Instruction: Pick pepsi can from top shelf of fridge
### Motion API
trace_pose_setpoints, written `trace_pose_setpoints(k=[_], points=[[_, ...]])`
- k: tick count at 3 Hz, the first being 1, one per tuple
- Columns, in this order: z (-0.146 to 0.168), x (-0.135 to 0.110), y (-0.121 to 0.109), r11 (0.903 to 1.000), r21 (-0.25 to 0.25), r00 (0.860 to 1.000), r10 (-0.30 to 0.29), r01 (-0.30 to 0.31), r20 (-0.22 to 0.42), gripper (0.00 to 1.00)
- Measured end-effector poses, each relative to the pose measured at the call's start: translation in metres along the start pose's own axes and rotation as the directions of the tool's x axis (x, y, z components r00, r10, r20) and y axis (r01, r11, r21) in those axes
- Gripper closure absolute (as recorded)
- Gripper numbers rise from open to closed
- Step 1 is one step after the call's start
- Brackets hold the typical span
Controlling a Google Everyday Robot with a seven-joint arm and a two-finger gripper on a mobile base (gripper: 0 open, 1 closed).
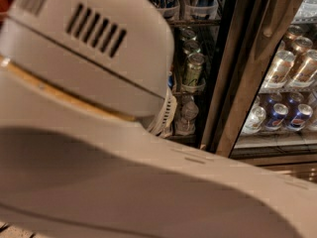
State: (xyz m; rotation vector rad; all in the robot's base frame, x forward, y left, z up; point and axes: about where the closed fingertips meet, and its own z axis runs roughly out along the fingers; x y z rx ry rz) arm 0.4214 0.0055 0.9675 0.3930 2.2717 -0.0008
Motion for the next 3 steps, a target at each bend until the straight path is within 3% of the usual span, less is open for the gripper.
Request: trace_pose_setpoints(k=[1, 2, 3], points=[[-0.003, 0.030, 0.000, 0.9998, -0.007, 0.996, -0.018, 0.018, -0.084, 1.00], [0.009, 0.043, -0.021, 0.9986, 0.051, 0.991, -0.004, 0.010, -0.130, 1.00], [0.024, 0.047, -0.060, 0.9893, 0.145, 0.990, 0.038, -0.018, -0.139, 1.00]])
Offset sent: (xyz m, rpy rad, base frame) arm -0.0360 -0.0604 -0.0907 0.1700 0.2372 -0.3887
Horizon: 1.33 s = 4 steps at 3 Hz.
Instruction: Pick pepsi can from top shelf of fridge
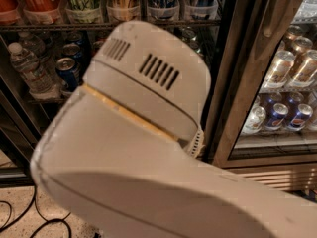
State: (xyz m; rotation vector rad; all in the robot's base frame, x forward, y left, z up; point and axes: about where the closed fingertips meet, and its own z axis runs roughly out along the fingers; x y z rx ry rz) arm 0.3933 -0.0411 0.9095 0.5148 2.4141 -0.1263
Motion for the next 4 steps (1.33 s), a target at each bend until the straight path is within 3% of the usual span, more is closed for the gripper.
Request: trace_pose_setpoints(k=[2, 3, 4], points=[[-0.011, -0.003, 0.019, 0.9943, -0.044, 0.995, -0.096, 0.097, 0.032, 1.00], [-0.015, -0.002, 0.008, 0.9928, -0.118, 0.999, 0.012, -0.018, -0.049, 1.00], [-0.019, 0.001, -0.023, 0.9691, -0.167, 0.977, 0.159, -0.182, -0.139, 1.00]])
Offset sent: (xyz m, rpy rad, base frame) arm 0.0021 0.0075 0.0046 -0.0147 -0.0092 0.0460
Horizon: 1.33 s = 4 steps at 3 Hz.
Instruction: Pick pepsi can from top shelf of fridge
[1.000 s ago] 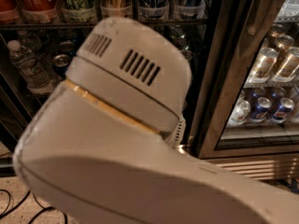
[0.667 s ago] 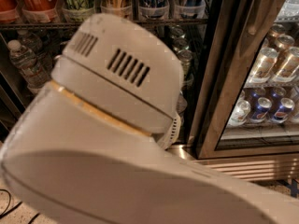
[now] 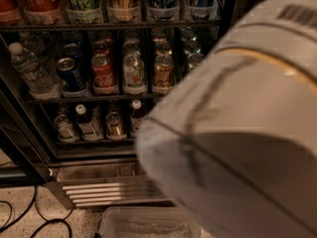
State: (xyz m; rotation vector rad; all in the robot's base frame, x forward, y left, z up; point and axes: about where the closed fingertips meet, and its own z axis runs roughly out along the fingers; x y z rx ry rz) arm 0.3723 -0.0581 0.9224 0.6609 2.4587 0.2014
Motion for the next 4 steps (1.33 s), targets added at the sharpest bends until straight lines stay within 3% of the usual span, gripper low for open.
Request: trace_pose_setpoints(k=[1, 2, 3, 4], points=[[-0.002, 0.005, -0.028, 0.9947, -0.027, 0.994, 0.097, -0.099, -0.046, 1.00], [-0.009, 0.003, -0.022, 0.9976, -0.043, 0.998, 0.054, -0.055, -0.033, 1.00], [-0.019, 0.016, -0.009, 0.9958, -0.090, 0.998, 0.013, -0.019, -0.057, 1.00], [-0.023, 0.021, -0.005, 0.9937, -0.110, 0.998, 0.011, -0.018, -0.066, 1.00]])
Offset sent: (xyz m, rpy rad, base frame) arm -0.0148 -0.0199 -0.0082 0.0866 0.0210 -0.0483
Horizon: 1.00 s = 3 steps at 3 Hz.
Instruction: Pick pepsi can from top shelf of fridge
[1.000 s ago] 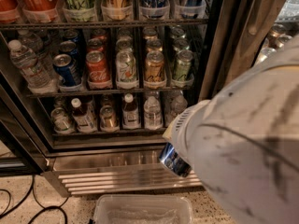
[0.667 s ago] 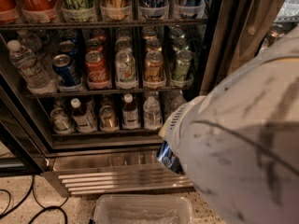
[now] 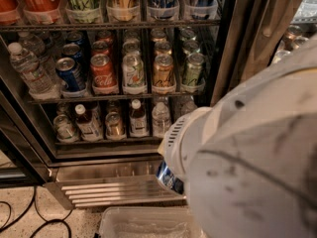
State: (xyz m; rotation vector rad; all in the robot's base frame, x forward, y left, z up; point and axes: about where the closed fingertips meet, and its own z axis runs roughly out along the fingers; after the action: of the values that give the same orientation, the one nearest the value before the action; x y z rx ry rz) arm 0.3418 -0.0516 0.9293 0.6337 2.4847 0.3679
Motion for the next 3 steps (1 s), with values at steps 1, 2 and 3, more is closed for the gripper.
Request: trace_pose_setpoints(k=[1, 2, 3], points=[[-0.0001, 0.0002, 0.0000, 1.0000, -0.001, 1.000, 0.000, 0.000, 0.000, 1.00], [-0.0001, 0.0002, 0.0000, 1.0000, -0.001, 1.000, 0.000, 0.000, 0.000, 1.00], [-0.0001, 0.0002, 0.0000, 1.0000, -0.001, 1.000, 0.000, 0.000, 0.000, 1.00]])
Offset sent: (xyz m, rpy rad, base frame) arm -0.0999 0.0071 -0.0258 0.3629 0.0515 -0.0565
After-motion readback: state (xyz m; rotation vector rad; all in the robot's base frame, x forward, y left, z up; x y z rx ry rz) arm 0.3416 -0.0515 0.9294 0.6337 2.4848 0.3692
